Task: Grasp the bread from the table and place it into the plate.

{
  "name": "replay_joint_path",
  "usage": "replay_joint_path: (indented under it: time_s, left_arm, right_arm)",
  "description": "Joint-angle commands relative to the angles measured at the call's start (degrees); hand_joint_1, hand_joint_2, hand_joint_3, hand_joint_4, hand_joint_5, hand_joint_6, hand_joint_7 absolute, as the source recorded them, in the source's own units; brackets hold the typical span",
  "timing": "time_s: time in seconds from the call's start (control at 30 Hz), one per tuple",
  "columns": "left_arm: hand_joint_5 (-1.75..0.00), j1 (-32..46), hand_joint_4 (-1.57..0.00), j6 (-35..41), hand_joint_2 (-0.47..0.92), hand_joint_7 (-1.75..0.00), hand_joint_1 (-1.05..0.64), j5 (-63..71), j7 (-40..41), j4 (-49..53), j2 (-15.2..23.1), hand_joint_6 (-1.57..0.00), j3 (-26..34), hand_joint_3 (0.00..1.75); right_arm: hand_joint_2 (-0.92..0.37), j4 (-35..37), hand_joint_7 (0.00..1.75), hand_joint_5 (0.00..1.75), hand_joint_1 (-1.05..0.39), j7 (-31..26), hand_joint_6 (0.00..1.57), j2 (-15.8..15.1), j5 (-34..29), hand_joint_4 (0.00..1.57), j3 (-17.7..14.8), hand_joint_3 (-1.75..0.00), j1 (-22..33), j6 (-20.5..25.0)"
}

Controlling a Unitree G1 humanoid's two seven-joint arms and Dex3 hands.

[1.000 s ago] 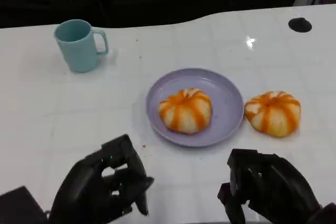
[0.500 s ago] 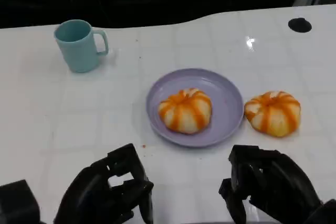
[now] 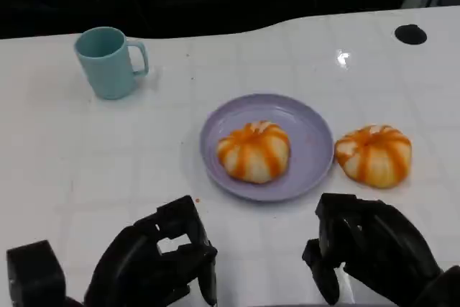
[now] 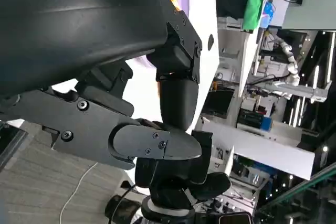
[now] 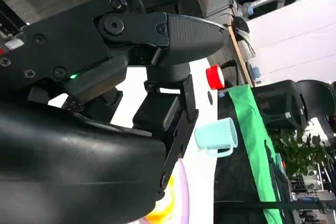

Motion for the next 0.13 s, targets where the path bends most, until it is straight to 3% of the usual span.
replay_joint_path:
  time_s: [0.03, 0.13]
  left_arm:
    - [-1.75, 0.24, -0.87, -0.89, 0.92, -1.75, -0.59, 0.98, -0.17, 0.20, 0.18, -0.63, 0.55, 0.25]
    - [-1.75, 0.47, -0.87, -0.58, 0.92, -1.75, -0.59, 1.01, 0.08, -0.23, 0.06, -0.64, 0.57, 0.26]
  right_arm:
    - [-0.80, 1.01, 1.50, 1.64, -0.93, 0.26, 1.03, -0.52, 0.33, 1.21, -1.08, -0.58, -0.53, -0.66]
    - [-0.80, 1.12, 1.50, 1.64, -0.93, 0.23, 1.03, -0.55, 0.18, 1.22, -1.08, -0.58, -0.59, -0.80]
